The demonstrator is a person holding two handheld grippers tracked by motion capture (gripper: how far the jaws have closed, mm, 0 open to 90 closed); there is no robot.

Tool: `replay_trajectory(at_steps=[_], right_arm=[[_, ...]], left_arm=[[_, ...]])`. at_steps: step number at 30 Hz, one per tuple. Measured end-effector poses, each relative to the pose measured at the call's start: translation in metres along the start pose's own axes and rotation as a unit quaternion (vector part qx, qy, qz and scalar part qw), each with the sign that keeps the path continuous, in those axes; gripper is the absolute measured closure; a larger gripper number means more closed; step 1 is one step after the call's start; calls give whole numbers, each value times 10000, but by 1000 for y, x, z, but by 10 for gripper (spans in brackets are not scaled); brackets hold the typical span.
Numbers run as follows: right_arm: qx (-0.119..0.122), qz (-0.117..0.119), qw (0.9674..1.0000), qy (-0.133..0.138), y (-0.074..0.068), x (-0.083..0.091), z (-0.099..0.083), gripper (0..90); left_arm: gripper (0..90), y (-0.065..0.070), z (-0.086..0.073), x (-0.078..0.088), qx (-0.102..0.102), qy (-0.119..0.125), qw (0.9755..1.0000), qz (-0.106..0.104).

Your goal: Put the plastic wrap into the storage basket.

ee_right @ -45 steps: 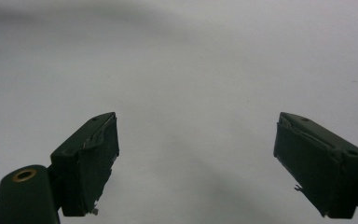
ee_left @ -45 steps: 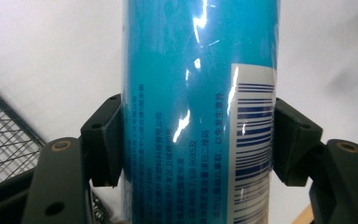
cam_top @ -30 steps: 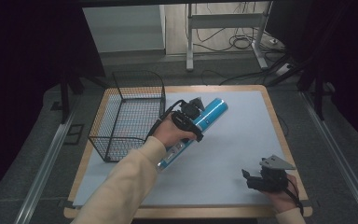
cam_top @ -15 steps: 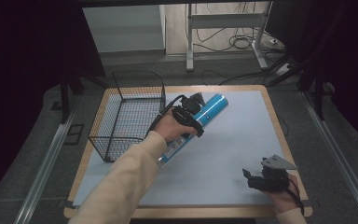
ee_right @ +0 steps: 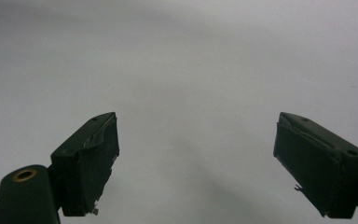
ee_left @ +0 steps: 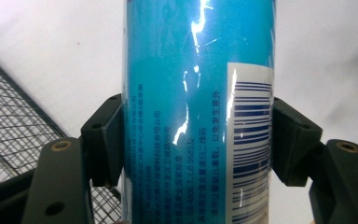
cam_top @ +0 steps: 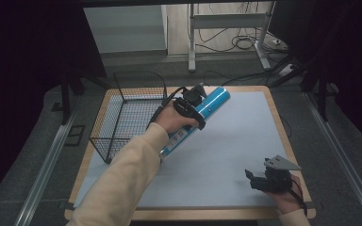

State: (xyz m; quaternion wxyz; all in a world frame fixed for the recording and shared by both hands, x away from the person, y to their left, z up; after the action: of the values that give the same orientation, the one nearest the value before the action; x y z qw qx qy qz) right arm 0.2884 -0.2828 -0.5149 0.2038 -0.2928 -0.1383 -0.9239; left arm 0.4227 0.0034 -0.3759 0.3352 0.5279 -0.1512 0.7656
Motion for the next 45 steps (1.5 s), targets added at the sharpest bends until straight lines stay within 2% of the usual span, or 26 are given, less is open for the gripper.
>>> replay_trajectory(at_steps=[4, 11, 21, 34, 37, 39, 40, 42, 45], right_arm=[[7, -6, 10000, 7, 0, 0, 0, 145], [3, -36, 10000, -14, 1, 0, -1, 145], [-62, -30, 10000, -20, 1, -1, -1, 146], [-34, -29, 10000, 29, -1, 1, 0, 146], [-38, -27, 10000, 45, 0, 1, 0, 146], [-24, -29, 10000, 39, 0, 1, 0, 146], [-24, -29, 10000, 39, 0, 1, 0, 146], [-25, -22, 10000, 29, 0, 0, 0, 146], [-41, -20, 10000, 21, 0, 0, 1, 146]], left_arm=[[314, -5, 6, 6, -4, 19, 10000, 62], [314, -15, 17, 15, -10, 62, 10000, 17], [314, -30, 25, 24, -83, 77, 9999, 89], [315, -48, 29, 27, 77, 128, 9998, 109], [315, -54, 29, 31, 182, 213, 9995, 157], [315, -63, 29, 36, 292, 269, 9992, 91], [315, -63, 29, 36, 292, 269, 9992, 91], [315, -70, 32, 41, 312, 269, 9989, 229], [315, -76, 33, 44, 402, 313, 9984, 230]])
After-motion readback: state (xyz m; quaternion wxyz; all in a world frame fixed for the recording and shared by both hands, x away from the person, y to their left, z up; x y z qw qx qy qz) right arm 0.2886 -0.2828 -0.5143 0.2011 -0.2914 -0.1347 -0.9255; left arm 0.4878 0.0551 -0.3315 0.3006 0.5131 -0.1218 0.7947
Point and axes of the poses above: each handheld gripper's, and its own axes: x roughly backward along the jaws, z roughly out of its top, y roughly to its right, the point moved 2 cm from there along -x, roughly forward along the jaws, and after that the axes turned 3 degrees about -z, right-handed, at the moved point
